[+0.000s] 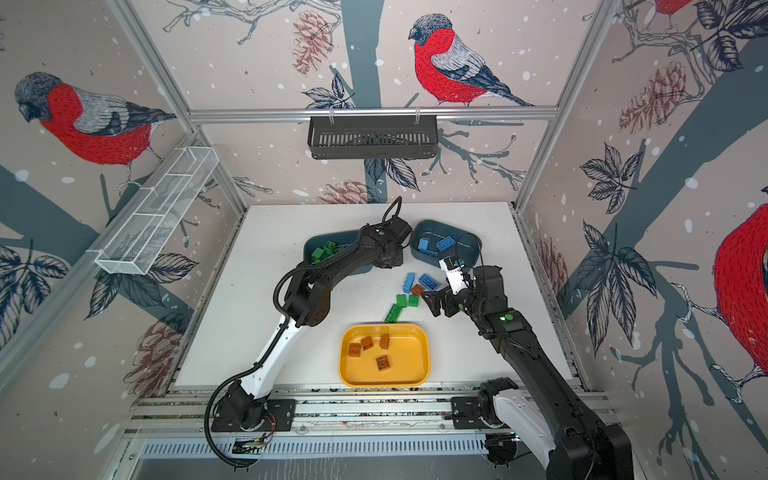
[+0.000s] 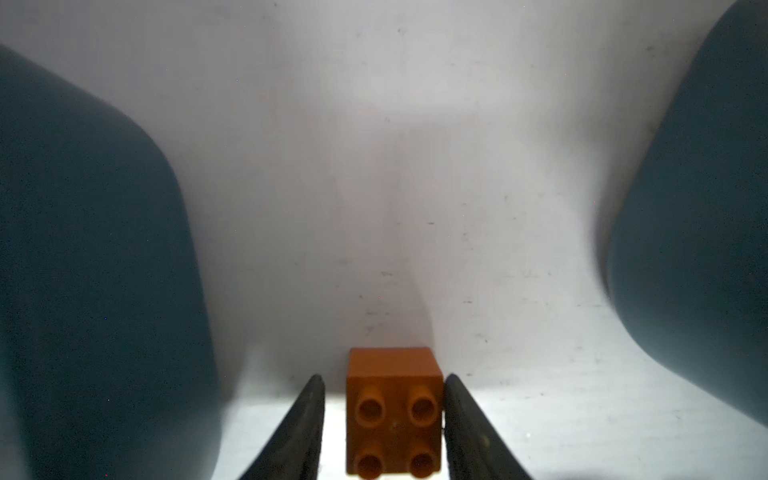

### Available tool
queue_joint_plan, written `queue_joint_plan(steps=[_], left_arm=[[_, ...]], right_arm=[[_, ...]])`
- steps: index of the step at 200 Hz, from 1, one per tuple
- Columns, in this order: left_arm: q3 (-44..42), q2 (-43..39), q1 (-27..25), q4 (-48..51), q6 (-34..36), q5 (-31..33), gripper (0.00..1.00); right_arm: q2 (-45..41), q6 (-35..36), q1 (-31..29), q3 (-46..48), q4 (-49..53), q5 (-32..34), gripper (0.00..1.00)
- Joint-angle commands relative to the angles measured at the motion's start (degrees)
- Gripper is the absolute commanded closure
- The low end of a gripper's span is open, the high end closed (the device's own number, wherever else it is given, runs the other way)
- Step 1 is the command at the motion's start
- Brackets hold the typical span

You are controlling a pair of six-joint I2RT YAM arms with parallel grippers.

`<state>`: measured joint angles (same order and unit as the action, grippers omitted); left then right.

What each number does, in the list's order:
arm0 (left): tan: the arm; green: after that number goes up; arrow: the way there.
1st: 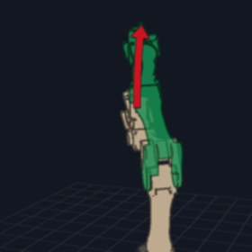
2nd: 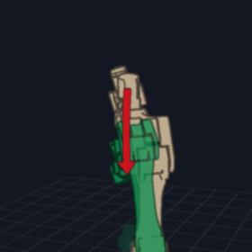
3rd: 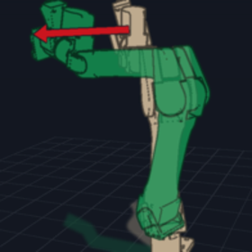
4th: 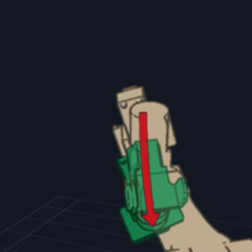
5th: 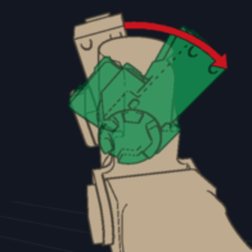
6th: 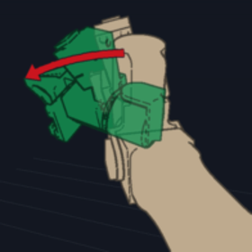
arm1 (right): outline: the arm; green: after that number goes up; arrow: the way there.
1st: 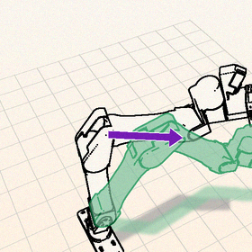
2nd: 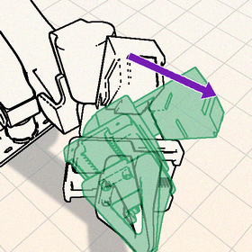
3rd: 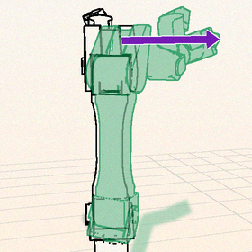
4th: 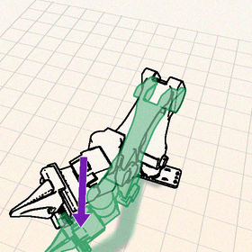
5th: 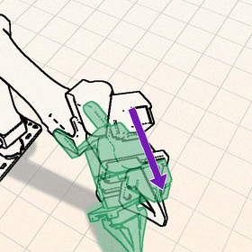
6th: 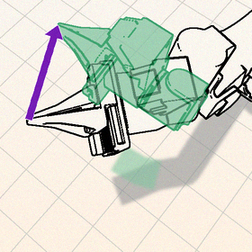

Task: Sort the legos into containers by color
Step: 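Carry the orange brick with the left gripper and drop it into the yellow tray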

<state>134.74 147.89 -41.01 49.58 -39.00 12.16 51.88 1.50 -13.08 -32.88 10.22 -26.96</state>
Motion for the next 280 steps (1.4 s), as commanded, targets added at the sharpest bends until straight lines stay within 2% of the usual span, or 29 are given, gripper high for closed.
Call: queue_joint_plan(steps=[1, 65, 103, 139, 200, 242, 280], left_arm=[[1.28, 0.89, 0.15, 0.73, 0.97, 1.02, 0.57], [1.32, -0.18, 0.23, 1.15, 2.19, 0.27, 0.72], [1.45, -4.57, 0.15, 3.16, 3.14, -2.35, 0.73], [-0.98, -11.92, -0.85, 9.58, 5.66, -4.02, 0.72], [-22.76, -32.75, -4.36, 13.76, 8.73, -10.96, 0.72], [-32.88, -42.58, -7.63, 16.53, 9.78, -18.45, 0.72], [-48.15, -50.09, -10.72, 12.88, 8.37, -23.51, 0.72]], right_arm=[[-0.11, -0.09, 0.01, -0.43, -1.08, -0.55, 0.01], [0.16, -0.23, 0.01, -0.6, -1.33, -0.64, 0.01], [0.4, -0.31, -0.01, -0.69, -1.78, -0.64, 0.01], [0.94, -0.27, 0.07, -1.12, -2.02, -0.79, 0.01], [1.22, -0.37, 0.01, -1.48, -2.42, -1.93, 0.01], [0.91, 0.09, -0.45, -0.99, -3.05, -4.34, 0.0], [-0.46, 0.25, -1.88, 0.8, -5.1, -4.53, 0.01]])
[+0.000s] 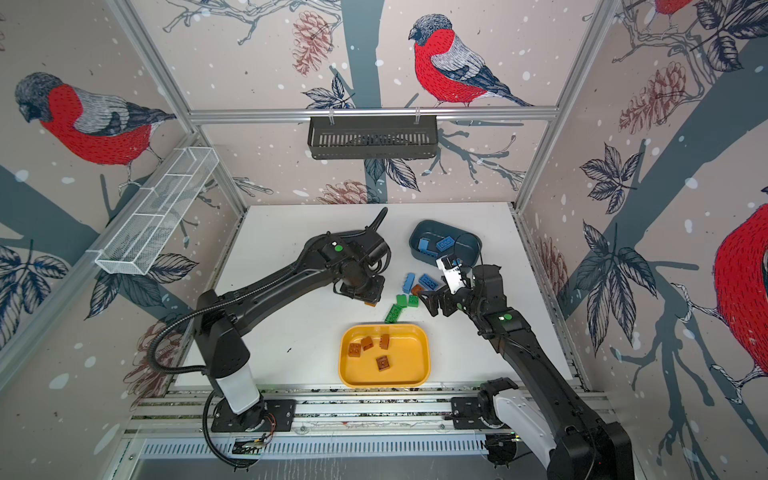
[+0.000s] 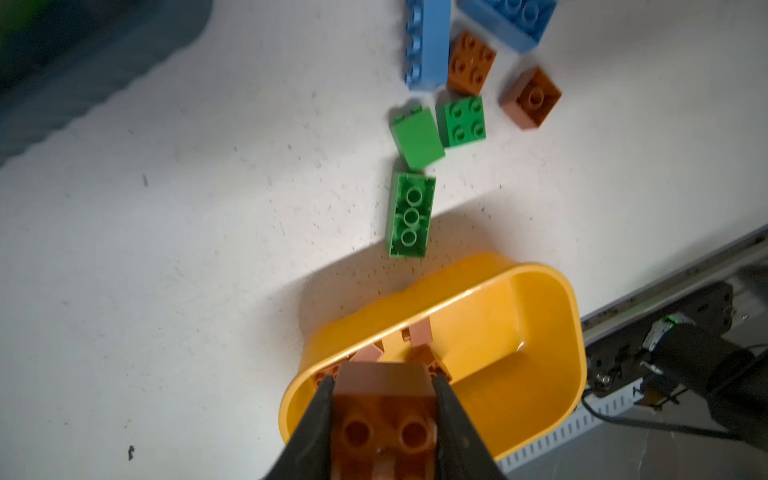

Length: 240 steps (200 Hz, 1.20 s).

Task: Sort the legos into containers by color
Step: 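Carry the orange brick with the left gripper and drop it into the yellow tray, then grasp a green 2x2 brick with the right gripper while the left gripper withdraws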

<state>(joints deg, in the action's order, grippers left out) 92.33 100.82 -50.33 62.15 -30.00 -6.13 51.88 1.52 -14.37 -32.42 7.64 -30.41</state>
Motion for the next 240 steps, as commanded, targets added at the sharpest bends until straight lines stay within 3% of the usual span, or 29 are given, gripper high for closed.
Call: queue_joint_plan(steps=[1, 57, 107, 129, 160, 192, 240], left_arm=[[-6.02, -3.18, -1.51, 0.15, -0.65, -5.34, 0.72], [-21.72, -7.29, -3.81, -7.64, -2.45, -11.61, 0.71], [-21.71, -7.68, -3.47, -7.63, -0.67, -9.81, 0.41], [-20.1, -7.42, -2.73, -6.58, 0.54, -9.43, 0.34], [-17.42, -8.79, 1.14, -4.28, 3.23, -7.69, 0.32], [-13.54, -11.78, 6.83, -5.49, 5.78, -7.82, 0.3], [-18.98, -16.74, 17.33, -19.24, 6.02, -10.9, 0.19]], right_arm=[[-0.46, 0.23, -0.62, 0.34, -2.49, -1.11, 0.0], [0.98, 2.43, -1.95, -0.07, -0.1, -0.58, 0.01], [5.54, 3.04, -2.01, -2.89, 4.44, -0.23, 0.01], [7.66, 0.47, -2.26, -4.11, 4.36, -1.12, 0.01], [9.48, -6.31, -3.94, -4.79, 2.28, -0.8, 0.01], [12.15, -17.38, -8.53, -7.01, 2.74, 5.76, 0.04], [15.73, -32.9, -14.04, -9.85, 5.37, 14.91, 0.07]])
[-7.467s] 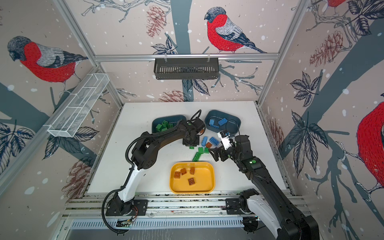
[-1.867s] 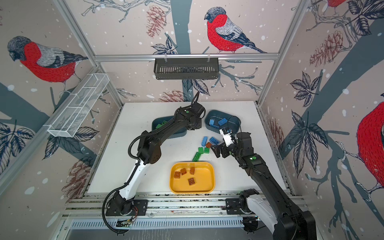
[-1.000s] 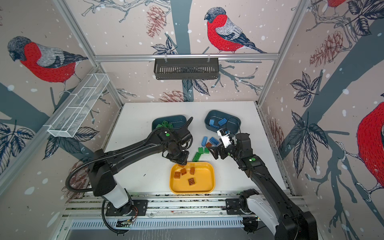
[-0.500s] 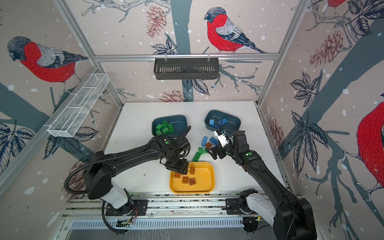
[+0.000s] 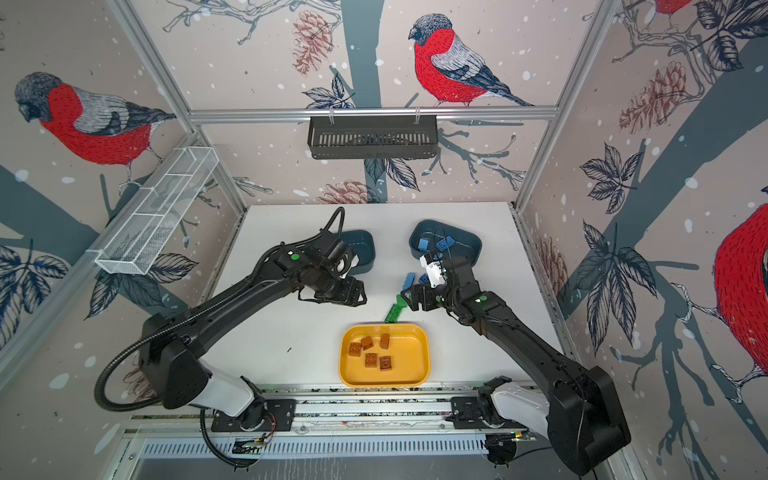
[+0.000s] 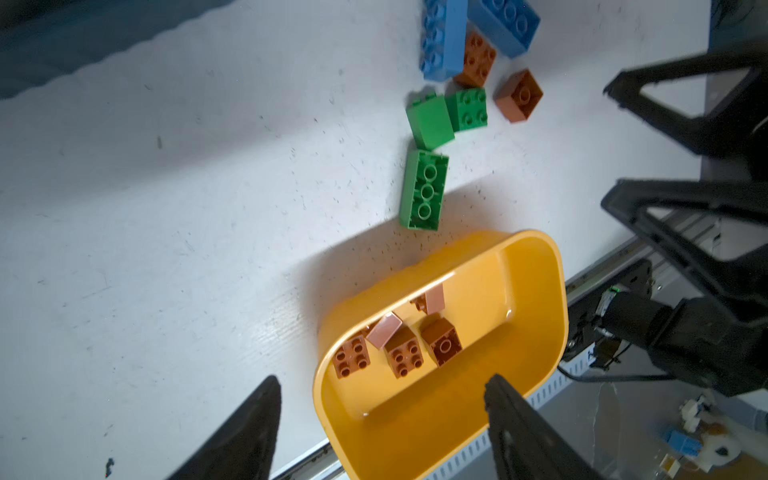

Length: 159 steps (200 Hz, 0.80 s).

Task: Sort the legos into containers by color
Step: 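Grasp a green 2x2 brick with the right gripper while the left gripper withdraws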

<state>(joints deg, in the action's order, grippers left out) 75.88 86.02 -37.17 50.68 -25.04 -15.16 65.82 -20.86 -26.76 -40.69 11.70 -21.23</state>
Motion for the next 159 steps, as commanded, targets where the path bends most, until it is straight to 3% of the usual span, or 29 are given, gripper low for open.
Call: queue_joint_plan(steps=[1, 13, 56, 100, 159], left_arm=[[-2.68, -2.06, 4.32, -8.08, 1.05, -1.84, 0.17], [-4.7, -3.93, 5.97, -12.63, 0.81, -0.83, 0.03], [-14.05, -11.01, 10.05, -30.0, -0.42, -1.35, 0.03], [-19.9, -13.68, 15.21, -33.71, 0.06, -5.98, 0.02], [-20.74, -11.45, 16.76, -31.94, 1.61, -10.97, 0.02]], right_arm=[[1.91, -10.73, -1.68, -1.68, 1.39, 5.79, 0.07], [3.71, -13.35, -3.02, -3.02, 2.67, 7.14, 0.06], [14.44, -20.46, -8.22, -11.37, 9.38, 10.99, 0.06], [23.61, -29.56, -13.57, -16.81, 11.71, 15.14, 0.13], [31.35, -36.81, -16.29, -22.22, 18.97, 19.58, 0.27]])
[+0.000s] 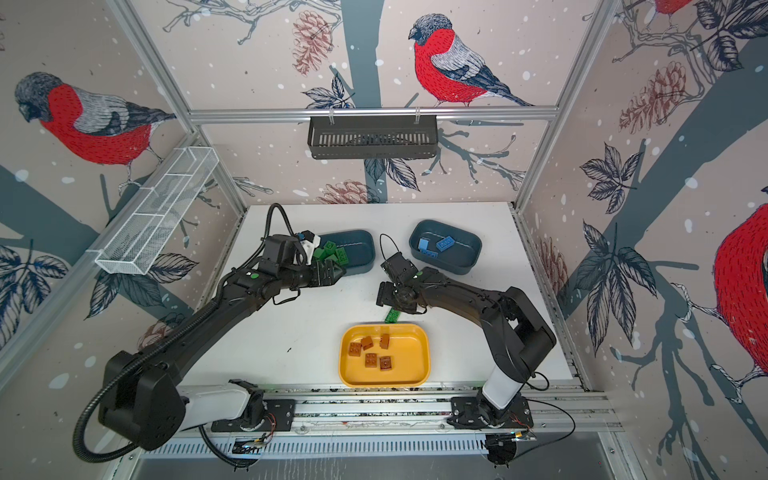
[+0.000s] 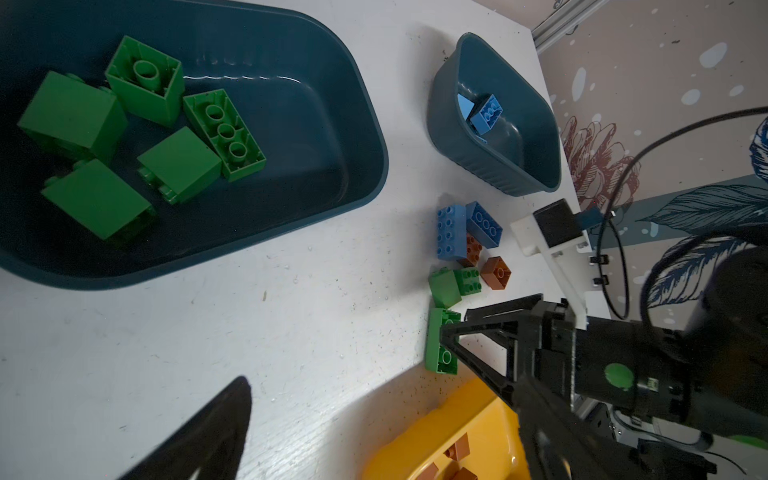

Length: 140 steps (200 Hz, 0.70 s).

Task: Sort the legos into containers by color
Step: 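Grasp a green 2x2 brick with the right gripper while the left gripper withdraws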

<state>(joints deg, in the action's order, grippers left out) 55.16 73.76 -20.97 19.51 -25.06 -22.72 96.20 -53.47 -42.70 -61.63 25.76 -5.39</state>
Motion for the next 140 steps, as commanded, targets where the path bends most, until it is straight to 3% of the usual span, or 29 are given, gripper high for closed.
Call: queue_joint_plan(steps=[1, 48, 140], left_arm=[[0.01, 0.84, 0.62, -0.69, 1.7, -3.39, 0.02], [0.49, 2.44, 2.17, 2.8, 5.84, -5.21, 0.02], [-0.27, 3.6, 3.39, 4.27, 7.46, -5.24, 0.03]], right_arm=[[0.99, -4.28, -0.36, -1.34, 5.0, 3.77, 0.28], [3.42, -5.16, -0.44, -2.17, 7.51, 3.34, 0.36], [10.52, -2.36, -1.32, -7.87, 9.75, 2.47, 0.52]])
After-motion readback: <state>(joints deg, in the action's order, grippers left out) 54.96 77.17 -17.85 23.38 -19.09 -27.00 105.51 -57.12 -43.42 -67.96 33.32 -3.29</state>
